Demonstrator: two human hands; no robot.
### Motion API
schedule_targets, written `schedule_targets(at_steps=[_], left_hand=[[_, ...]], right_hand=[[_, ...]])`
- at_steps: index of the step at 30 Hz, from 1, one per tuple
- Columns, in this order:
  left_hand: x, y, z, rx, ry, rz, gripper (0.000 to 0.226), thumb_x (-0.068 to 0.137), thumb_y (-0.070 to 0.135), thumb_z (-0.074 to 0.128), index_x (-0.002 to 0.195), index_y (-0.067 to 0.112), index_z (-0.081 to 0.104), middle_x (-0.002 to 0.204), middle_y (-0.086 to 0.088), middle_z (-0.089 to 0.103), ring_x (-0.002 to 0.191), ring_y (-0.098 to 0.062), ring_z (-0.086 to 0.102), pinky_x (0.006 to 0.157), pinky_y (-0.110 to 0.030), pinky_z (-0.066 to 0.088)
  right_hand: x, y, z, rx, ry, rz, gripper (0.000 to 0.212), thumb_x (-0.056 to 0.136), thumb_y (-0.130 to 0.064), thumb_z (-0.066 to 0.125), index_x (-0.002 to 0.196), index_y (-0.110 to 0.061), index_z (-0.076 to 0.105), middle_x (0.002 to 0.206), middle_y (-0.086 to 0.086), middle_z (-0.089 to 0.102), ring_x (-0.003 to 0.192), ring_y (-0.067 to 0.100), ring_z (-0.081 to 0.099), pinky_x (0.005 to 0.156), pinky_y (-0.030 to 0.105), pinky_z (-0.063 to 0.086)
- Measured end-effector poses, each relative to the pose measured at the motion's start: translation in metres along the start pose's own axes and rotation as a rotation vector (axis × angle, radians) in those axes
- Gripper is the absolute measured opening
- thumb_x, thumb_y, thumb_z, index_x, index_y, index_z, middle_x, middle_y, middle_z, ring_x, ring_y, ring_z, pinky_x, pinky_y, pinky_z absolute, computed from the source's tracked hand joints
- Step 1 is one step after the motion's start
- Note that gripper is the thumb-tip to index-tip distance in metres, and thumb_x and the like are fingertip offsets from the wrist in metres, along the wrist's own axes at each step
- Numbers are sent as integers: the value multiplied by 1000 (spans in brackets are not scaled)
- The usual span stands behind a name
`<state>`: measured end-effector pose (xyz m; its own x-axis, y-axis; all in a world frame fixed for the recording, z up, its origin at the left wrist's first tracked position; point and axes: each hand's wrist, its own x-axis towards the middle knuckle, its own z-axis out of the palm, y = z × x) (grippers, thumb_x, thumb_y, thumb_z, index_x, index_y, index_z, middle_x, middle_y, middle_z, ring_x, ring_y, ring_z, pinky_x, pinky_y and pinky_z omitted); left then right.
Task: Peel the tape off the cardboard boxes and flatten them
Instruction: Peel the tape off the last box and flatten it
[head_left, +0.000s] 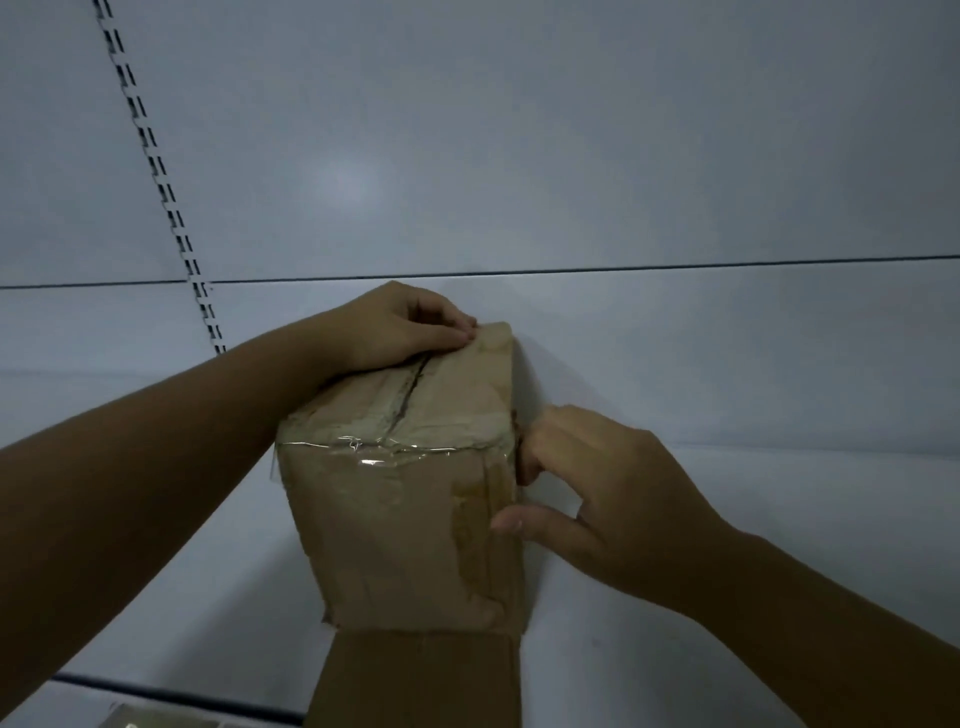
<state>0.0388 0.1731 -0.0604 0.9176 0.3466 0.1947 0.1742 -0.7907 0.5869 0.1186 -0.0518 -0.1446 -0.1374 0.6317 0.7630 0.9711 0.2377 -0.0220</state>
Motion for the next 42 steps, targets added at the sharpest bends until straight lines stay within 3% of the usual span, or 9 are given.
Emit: schedule_targets(at_steps=[3, 7, 12, 18, 23, 27, 31, 35, 42], left_hand=[[-2, 0, 0, 213, -27, -15, 43, 84, 59, 51, 126, 47, 49, 138, 15, 46, 128, -8, 40, 111, -33, 27], [-2, 6, 3, 266, -119, -80, 59, 73, 75, 39, 128, 54, 43, 140, 13, 45, 127, -10, 41, 110, -36, 28], [0, 10, 6, 282, -109, -101, 50, 84, 66, 42, 131, 50, 43, 143, 10, 44, 129, -13, 40, 110, -36, 27], [2, 25, 18, 368, -48, -200, 58, 83, 70, 38, 135, 45, 41, 147, 1, 41, 133, -23, 37, 111, -42, 27], [-2, 37, 23, 452, -56, -291, 52, 92, 51, 38, 130, 19, 52, 135, -12, 51, 122, -31, 47, 104, -47, 36], [0, 38, 23, 425, 10, -405, 37, 100, 14, 36, 125, -11, 45, 136, -25, 44, 129, -33, 41, 106, -35, 32], [-1, 39, 31, 458, 54, -427, 44, 98, 31, 35, 127, 1, 48, 134, -19, 48, 124, -33, 45, 106, -40, 33], [-5, 47, 40, 600, 75, -428, 65, 82, 61, 27, 129, 24, 50, 133, -10, 52, 119, -34, 46, 102, -52, 33], [-23, 76, 45, 682, 64, -521, 39, 84, 35, 47, 117, 14, 52, 121, -11, 54, 114, -32, 48, 102, -49, 34]], right_hand=[[2, 3, -6, -38, -51, -110, 50, 96, -41, 33, 68, -10, 61, 63, 1, 57, 55, 14, 50, 47, 27, 45], [5, 10, -30, -117, 9, -119, 51, 97, -35, 34, 65, -9, 65, 59, 1, 57, 49, 12, 50, 46, 22, 41], [6, 11, -38, -176, 155, -107, 53, 98, -35, 36, 66, -6, 67, 58, 3, 60, 49, 12, 51, 50, 21, 43], [20, -2, -46, 112, 272, 210, 33, 91, -29, 44, 77, -10, 66, 65, 0, 62, 61, 11, 56, 55, 28, 44], [63, -41, -77, 214, -18, 201, 24, 90, -33, 50, 75, -21, 63, 63, -10, 65, 62, 3, 64, 55, 12, 44], [78, -65, -77, 106, -136, 182, 27, 87, -33, 48, 76, -16, 65, 66, -4, 68, 64, 5, 64, 63, 28, 51], [71, -65, -73, 321, -69, 319, 29, 93, -25, 49, 73, -9, 62, 65, 1, 66, 58, 6, 63, 59, 24, 53], [64, -48, -78, 683, 294, 768, 34, 98, -23, 42, 68, -11, 52, 57, -2, 58, 49, 9, 54, 53, 22, 46], [90, -81, -66, 586, 292, 562, 36, 97, -26, 44, 68, -10, 57, 62, 2, 66, 57, 14, 65, 47, 17, 48]])
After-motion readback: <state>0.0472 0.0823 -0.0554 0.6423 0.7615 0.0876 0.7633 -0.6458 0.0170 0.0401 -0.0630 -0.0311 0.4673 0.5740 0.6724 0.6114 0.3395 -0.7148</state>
